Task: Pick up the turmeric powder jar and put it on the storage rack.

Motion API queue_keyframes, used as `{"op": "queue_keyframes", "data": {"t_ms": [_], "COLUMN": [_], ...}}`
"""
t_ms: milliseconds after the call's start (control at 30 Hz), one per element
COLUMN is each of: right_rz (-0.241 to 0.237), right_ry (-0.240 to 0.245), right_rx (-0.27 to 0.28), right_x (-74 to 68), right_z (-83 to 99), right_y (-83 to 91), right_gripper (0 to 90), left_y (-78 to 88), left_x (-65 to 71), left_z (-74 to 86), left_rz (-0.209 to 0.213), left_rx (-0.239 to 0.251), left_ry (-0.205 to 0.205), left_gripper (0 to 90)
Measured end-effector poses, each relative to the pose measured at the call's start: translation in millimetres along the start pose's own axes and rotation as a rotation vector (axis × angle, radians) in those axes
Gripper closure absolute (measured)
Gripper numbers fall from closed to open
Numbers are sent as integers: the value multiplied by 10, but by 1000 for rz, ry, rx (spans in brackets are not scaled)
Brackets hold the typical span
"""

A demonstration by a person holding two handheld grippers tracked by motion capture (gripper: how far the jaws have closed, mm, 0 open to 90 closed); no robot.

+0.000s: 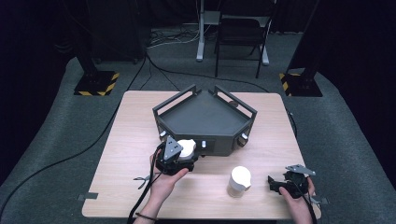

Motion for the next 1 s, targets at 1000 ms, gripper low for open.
{"op": "queue_keyframes", "data": {"t_ms": [1000], "right_rz": [0], "right_ry": [0], "right_rx": [0], "right_x": [0], "right_z": [0], "right_y": [0], "right_gripper": [0], "left_y": [60], "left_x": [-227], "left_z": [-585], "left_rz": [-10], "left_rx": [11], "left_ry": [-18], "left_gripper": [305]}}
Point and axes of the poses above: each handheld gripper's, and its own axes: y roughly backward along the jaws, z roughly out of its underside, x roughly to its right, the point moved 6 cm from there along -y, roughly forward along the jaws, and after that the axes turned 7 degrees about -z, right-handed, at the moved point
